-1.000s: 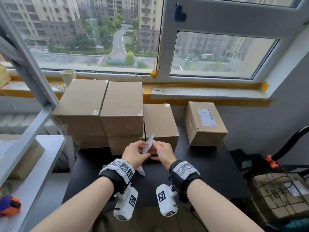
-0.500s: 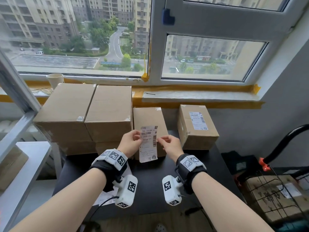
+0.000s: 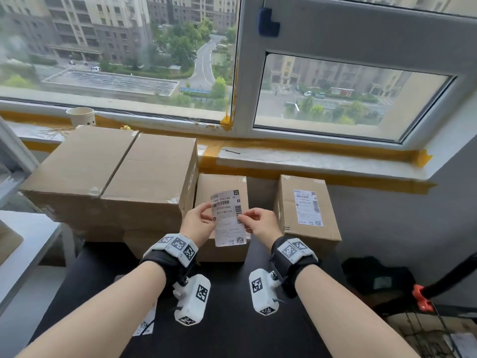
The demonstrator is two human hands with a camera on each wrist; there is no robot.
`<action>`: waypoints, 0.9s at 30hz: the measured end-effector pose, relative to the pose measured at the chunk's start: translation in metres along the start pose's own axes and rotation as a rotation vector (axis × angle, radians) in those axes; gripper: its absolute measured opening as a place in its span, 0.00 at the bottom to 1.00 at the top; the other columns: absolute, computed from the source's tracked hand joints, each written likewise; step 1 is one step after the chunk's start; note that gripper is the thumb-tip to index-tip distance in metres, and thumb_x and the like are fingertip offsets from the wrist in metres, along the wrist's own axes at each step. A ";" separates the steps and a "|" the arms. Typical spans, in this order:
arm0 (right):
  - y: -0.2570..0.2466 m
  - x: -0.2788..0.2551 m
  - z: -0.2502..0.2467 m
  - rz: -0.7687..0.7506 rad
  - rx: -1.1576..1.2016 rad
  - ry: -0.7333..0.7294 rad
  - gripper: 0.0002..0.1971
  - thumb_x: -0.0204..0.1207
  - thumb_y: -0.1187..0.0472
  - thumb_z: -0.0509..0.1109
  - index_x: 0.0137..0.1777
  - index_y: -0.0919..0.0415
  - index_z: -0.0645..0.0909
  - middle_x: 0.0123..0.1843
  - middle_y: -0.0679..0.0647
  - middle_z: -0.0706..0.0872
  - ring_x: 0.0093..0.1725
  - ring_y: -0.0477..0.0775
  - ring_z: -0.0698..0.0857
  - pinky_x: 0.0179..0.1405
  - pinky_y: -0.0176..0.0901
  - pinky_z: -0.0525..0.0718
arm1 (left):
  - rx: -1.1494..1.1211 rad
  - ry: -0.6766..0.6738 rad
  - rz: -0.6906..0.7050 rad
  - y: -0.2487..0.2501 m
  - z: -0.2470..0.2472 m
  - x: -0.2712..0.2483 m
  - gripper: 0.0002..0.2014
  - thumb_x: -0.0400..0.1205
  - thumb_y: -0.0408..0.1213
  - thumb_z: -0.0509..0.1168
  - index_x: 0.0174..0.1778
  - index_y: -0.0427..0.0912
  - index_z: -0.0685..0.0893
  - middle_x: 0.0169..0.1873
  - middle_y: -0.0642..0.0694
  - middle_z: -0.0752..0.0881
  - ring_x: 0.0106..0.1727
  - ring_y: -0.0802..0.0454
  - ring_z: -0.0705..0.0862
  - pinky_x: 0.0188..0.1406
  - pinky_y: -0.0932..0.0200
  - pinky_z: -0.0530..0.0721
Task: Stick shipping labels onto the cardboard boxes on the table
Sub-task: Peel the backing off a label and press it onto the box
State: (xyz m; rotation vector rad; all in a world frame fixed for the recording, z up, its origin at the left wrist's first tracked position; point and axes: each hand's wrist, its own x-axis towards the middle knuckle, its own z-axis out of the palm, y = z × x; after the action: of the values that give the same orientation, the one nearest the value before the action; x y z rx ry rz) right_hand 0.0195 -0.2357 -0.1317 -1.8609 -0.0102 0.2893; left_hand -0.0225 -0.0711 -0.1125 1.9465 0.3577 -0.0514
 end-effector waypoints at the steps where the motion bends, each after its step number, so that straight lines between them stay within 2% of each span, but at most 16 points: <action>1: 0.000 0.007 -0.001 0.003 0.007 -0.005 0.06 0.76 0.65 0.72 0.39 0.57 0.81 0.44 0.57 0.87 0.43 0.53 0.86 0.50 0.48 0.87 | -0.009 0.034 -0.014 0.000 0.004 0.003 0.25 0.76 0.27 0.68 0.69 0.45 0.75 0.37 0.47 0.83 0.42 0.51 0.84 0.45 0.56 0.85; 4: 0.002 0.026 -0.003 0.022 0.048 -0.007 0.05 0.76 0.66 0.72 0.40 0.59 0.81 0.46 0.60 0.87 0.44 0.55 0.85 0.50 0.50 0.86 | -0.028 0.131 -0.103 -0.001 0.012 0.013 0.29 0.75 0.27 0.69 0.72 0.44 0.71 0.37 0.47 0.83 0.40 0.52 0.84 0.37 0.61 0.84; 5: 0.004 0.033 -0.003 0.036 0.063 -0.007 0.04 0.76 0.66 0.72 0.40 0.60 0.81 0.46 0.61 0.87 0.45 0.57 0.86 0.51 0.51 0.87 | -0.043 0.149 -0.151 -0.001 0.015 0.017 0.28 0.75 0.29 0.70 0.71 0.42 0.70 0.38 0.47 0.82 0.40 0.52 0.84 0.38 0.60 0.84; 7: 0.007 0.045 -0.002 0.061 0.072 -0.010 0.03 0.76 0.65 0.71 0.42 0.61 0.81 0.46 0.60 0.87 0.45 0.57 0.86 0.50 0.50 0.88 | -0.090 0.175 -0.236 -0.003 0.019 0.026 0.25 0.75 0.31 0.71 0.67 0.41 0.71 0.39 0.46 0.82 0.43 0.48 0.85 0.45 0.53 0.87; 8: 0.008 0.050 -0.002 0.068 0.063 -0.010 0.03 0.77 0.64 0.71 0.42 0.62 0.81 0.44 0.59 0.87 0.43 0.55 0.86 0.45 0.47 0.88 | -0.093 0.193 -0.258 -0.005 0.021 0.030 0.23 0.75 0.32 0.71 0.64 0.41 0.72 0.40 0.44 0.82 0.45 0.46 0.86 0.48 0.51 0.87; 10: 0.011 0.059 -0.001 0.072 0.029 -0.007 0.04 0.77 0.63 0.71 0.42 0.62 0.81 0.43 0.58 0.87 0.39 0.53 0.85 0.36 0.38 0.84 | -0.053 0.261 -0.258 -0.008 0.026 0.038 0.18 0.74 0.33 0.72 0.56 0.42 0.73 0.40 0.44 0.84 0.46 0.45 0.86 0.50 0.48 0.87; 11: 0.012 0.064 0.000 0.073 0.002 -0.008 0.04 0.77 0.62 0.70 0.43 0.62 0.81 0.44 0.58 0.87 0.40 0.54 0.86 0.35 0.37 0.82 | -0.024 0.298 -0.243 -0.008 0.029 0.041 0.16 0.74 0.33 0.72 0.51 0.42 0.73 0.37 0.46 0.82 0.46 0.45 0.86 0.52 0.47 0.86; 13: 0.014 0.073 0.002 0.075 -0.075 -0.015 0.04 0.77 0.60 0.70 0.42 0.60 0.81 0.45 0.57 0.88 0.42 0.54 0.87 0.40 0.40 0.84 | 0.053 0.340 -0.216 -0.009 0.034 0.046 0.12 0.75 0.32 0.71 0.43 0.42 0.72 0.33 0.50 0.78 0.42 0.46 0.82 0.51 0.48 0.84; 16: 0.014 0.083 0.005 0.083 -0.187 -0.015 0.05 0.77 0.57 0.70 0.45 0.59 0.83 0.44 0.51 0.86 0.44 0.51 0.84 0.45 0.41 0.81 | 0.147 0.336 -0.183 -0.011 0.039 0.052 0.10 0.77 0.31 0.68 0.37 0.44 0.72 0.35 0.48 0.79 0.41 0.45 0.83 0.50 0.43 0.85; 18: 0.014 0.090 0.006 0.096 -0.244 -0.016 0.07 0.76 0.56 0.71 0.46 0.60 0.85 0.44 0.50 0.86 0.45 0.49 0.83 0.45 0.40 0.79 | 0.181 0.337 -0.177 -0.013 0.039 0.054 0.09 0.78 0.31 0.66 0.37 0.45 0.73 0.35 0.50 0.80 0.43 0.45 0.84 0.51 0.44 0.85; 20: 0.015 0.094 0.009 0.104 -0.294 -0.026 0.08 0.76 0.54 0.72 0.45 0.59 0.86 0.44 0.52 0.87 0.46 0.50 0.84 0.46 0.41 0.81 | 0.198 0.340 -0.165 -0.017 0.038 0.057 0.07 0.78 0.29 0.65 0.38 0.45 0.77 0.37 0.49 0.83 0.46 0.45 0.84 0.52 0.46 0.85; 23: 0.015 0.098 0.015 0.098 -0.355 -0.030 0.08 0.75 0.54 0.72 0.42 0.58 0.85 0.47 0.54 0.89 0.45 0.51 0.84 0.45 0.42 0.80 | 0.225 0.315 -0.143 -0.023 0.038 0.056 0.09 0.79 0.26 0.61 0.43 0.40 0.85 0.49 0.42 0.86 0.49 0.45 0.85 0.50 0.55 0.84; 24: 0.015 0.099 0.017 0.092 -0.374 -0.031 0.08 0.75 0.53 0.72 0.41 0.57 0.85 0.47 0.54 0.89 0.45 0.51 0.83 0.43 0.41 0.78 | 0.253 0.306 -0.124 -0.025 0.039 0.056 0.10 0.79 0.25 0.61 0.46 0.38 0.87 0.52 0.41 0.86 0.51 0.45 0.85 0.52 0.57 0.83; 27: 0.013 0.100 0.021 0.074 -0.447 -0.036 0.08 0.76 0.54 0.71 0.40 0.57 0.84 0.47 0.55 0.88 0.44 0.52 0.81 0.42 0.39 0.74 | 0.292 0.293 -0.089 -0.032 0.039 0.056 0.10 0.79 0.26 0.62 0.52 0.34 0.88 0.56 0.40 0.84 0.55 0.44 0.84 0.60 0.55 0.81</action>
State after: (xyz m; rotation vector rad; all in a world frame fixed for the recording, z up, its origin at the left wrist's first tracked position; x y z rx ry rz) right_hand 0.1099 -0.2047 -0.1692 -2.3024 -0.0326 0.3963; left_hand 0.0274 -0.0828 -0.1676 2.2308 0.6612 0.1316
